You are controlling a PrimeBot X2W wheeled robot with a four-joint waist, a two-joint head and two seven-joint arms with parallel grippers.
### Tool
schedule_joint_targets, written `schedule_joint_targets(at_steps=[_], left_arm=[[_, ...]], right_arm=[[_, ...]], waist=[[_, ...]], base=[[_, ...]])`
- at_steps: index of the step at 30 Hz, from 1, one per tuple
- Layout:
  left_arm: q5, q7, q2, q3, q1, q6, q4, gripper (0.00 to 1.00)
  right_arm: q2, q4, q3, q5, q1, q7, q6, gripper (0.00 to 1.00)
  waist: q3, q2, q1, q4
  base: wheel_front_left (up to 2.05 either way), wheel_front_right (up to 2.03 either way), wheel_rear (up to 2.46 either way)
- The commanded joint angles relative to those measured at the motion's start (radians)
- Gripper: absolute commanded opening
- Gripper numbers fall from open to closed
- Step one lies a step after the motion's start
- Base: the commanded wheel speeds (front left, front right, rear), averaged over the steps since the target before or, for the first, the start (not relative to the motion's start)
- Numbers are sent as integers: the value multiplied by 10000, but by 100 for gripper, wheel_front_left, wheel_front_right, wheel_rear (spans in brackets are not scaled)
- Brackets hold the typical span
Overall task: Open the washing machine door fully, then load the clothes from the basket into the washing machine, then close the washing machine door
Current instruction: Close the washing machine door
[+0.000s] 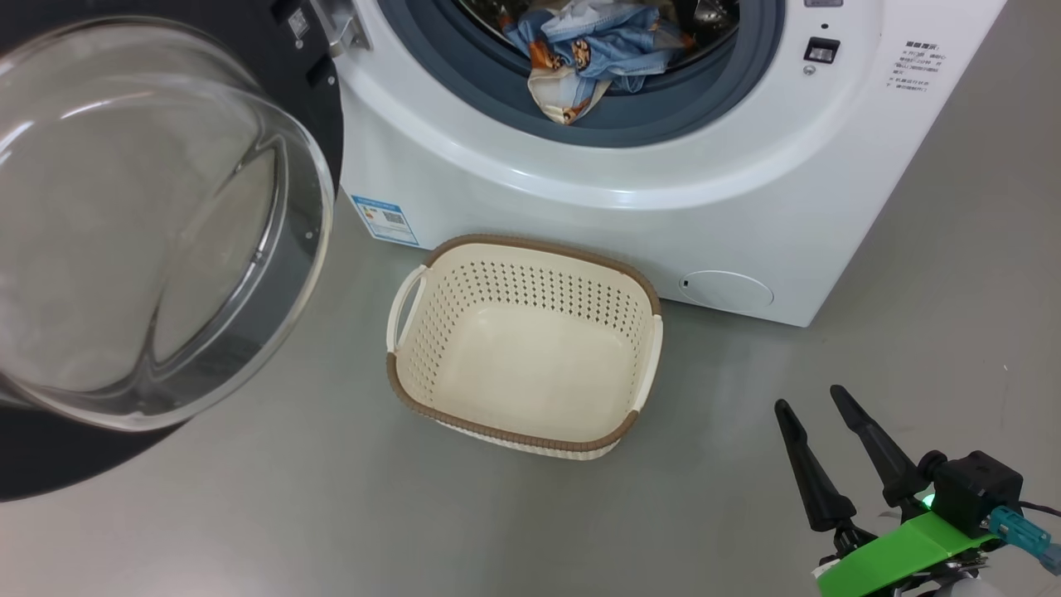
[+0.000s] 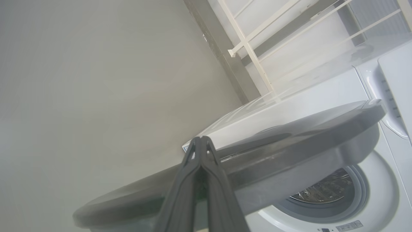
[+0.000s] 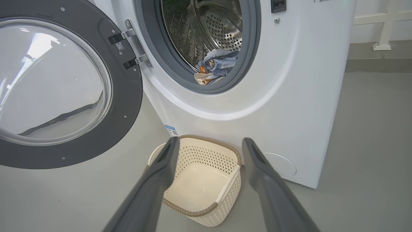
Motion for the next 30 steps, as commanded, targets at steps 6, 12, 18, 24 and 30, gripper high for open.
schedule_joint_targets(at_steps=[6,12,18,24,30], left_arm=[[-264,949,437,-65,382,-31,-972,0],[-375,1473,478,-218,728,-31,-1676,0],[-649,2066,464,-290,1031,-31,-2463,0],[-989,2533,310,-266,1194,-31,-3345,0],[-1231,3075,76,-350,1269,-31,-4349,0]], right_arm=[[-23,-227,198,-112,71,-49,16,100],[-86,-208,128,-105,213,-49,16,100],[-131,-191,117,-98,346,-49,16,100],[-157,-186,116,-156,409,-49,16,100],[-124,-176,64,-243,431,-49,16,100]], waist=[[-240,0,0,60],[-528,0,0,80],[-767,0,0,64],[-884,0,0,-14],[-951,0,0,-231]], base=[[0,0,0],[0,0,0],[0,0,0],[0,0,0],[0,0,0]])
